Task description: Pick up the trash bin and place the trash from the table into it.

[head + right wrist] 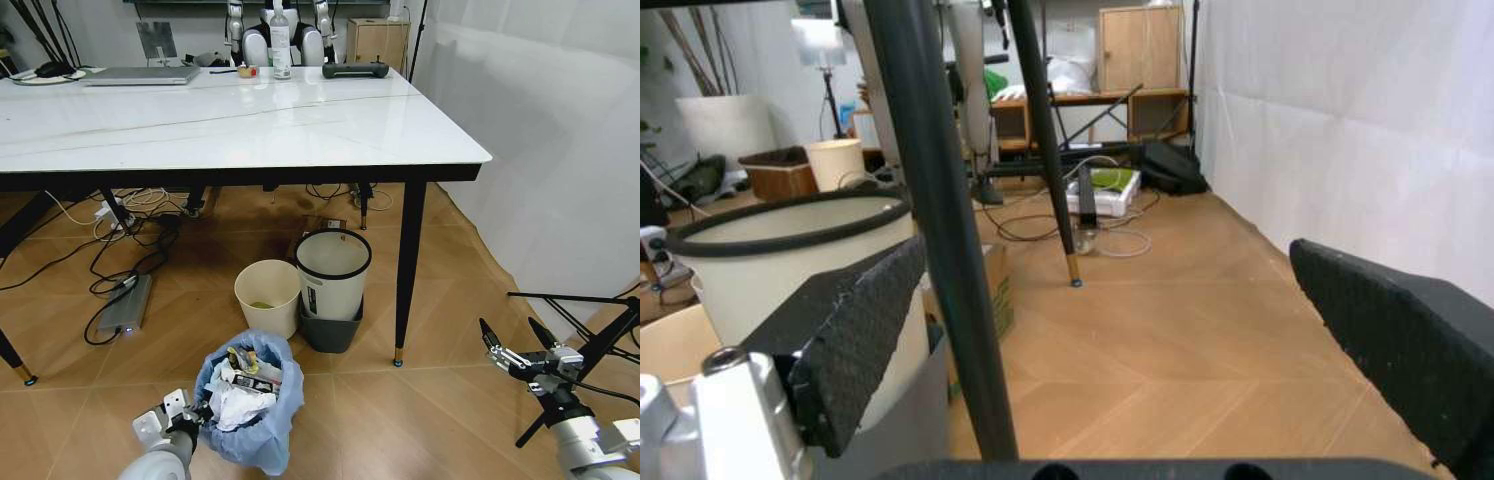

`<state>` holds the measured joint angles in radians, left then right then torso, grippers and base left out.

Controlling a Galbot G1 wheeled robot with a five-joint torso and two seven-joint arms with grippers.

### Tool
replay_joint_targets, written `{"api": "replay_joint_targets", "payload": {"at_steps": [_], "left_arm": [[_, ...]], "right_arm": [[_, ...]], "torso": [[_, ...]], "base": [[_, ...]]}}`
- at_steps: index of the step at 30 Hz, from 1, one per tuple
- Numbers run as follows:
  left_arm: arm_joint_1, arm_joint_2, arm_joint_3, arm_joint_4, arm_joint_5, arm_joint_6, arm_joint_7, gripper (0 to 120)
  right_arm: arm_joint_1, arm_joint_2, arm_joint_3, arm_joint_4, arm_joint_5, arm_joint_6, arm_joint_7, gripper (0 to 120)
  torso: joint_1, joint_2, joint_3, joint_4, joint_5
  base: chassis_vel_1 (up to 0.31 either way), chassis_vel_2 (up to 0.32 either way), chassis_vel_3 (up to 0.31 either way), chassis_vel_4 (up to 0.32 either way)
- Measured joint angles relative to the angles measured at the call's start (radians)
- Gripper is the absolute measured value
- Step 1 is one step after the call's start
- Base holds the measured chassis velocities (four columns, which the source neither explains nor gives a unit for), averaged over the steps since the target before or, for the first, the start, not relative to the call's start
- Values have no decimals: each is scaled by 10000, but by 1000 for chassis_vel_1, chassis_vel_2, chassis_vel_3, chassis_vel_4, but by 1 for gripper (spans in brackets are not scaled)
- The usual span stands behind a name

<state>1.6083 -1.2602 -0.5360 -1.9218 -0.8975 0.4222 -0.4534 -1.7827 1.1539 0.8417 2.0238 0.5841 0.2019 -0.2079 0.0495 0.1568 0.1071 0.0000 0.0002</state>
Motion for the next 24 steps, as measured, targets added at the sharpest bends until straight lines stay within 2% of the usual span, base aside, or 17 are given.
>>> {"api": "replay_joint_targets", "payload": {"at_steps": [6,24], "left_arm": [[1,0,-19,8,-20,190,-460,0],[-257,46,-102,554,152,141,-532,0]], "right_arm": [[-1,0,0,0,0,0,0,100],[0,0,0,0,0,0,0,100]], "torso": [[3,13,11,0,-3],[8,31,25,0,-2]], "base": [[0,0,0,0],[0,0,0,0]]}}
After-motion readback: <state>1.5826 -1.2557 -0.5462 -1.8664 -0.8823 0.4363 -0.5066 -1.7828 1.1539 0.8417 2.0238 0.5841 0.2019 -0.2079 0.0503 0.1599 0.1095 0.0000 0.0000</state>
